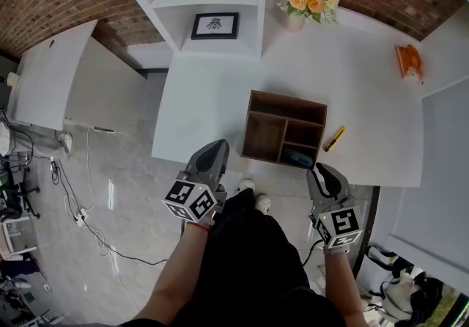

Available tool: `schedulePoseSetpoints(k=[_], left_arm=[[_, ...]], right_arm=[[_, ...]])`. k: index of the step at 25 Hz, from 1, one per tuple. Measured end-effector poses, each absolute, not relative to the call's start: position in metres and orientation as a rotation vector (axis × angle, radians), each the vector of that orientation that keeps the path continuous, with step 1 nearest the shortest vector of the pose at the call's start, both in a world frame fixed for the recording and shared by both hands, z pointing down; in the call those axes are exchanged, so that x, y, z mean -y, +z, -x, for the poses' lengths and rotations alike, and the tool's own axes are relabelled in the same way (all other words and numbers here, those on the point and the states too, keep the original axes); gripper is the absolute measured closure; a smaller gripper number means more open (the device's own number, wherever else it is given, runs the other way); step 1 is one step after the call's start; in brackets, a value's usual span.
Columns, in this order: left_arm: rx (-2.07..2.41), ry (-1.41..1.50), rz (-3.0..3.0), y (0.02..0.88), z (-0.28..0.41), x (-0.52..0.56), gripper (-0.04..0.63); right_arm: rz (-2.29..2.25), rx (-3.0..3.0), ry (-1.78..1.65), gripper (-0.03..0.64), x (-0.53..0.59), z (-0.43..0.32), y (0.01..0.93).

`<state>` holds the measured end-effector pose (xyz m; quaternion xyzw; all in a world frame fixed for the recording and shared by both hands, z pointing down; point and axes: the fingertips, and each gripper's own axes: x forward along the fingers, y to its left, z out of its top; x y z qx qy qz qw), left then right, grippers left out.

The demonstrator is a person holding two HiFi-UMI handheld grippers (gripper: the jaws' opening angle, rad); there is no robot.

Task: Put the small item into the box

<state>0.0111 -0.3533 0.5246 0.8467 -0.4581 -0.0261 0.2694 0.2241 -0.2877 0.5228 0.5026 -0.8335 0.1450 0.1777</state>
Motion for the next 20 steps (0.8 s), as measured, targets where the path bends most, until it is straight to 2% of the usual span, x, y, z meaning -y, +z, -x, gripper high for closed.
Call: schedulePoseSetpoints(k=[12, 17, 20], left_arm=[[1.219, -0.049, -2.329, 0.517, -0.014, 0.350, 0.592], [1.193, -0.045, -2.367, 0.510, -0.021, 0.350, 0.592], [1.186, -0.048, -2.385, 0.505, -0.024, 0.351, 0.592]], right_arm=[[-1.458, 2.370, 0.376, 0.543, 0.287, -0.224, 0.512], [-1.491, 2.379, 0.329, 0.609, 0.288, -0.226, 0.502], [-1.529, 2.384, 0.283, 0.614, 0.289, -0.229, 0.493]])
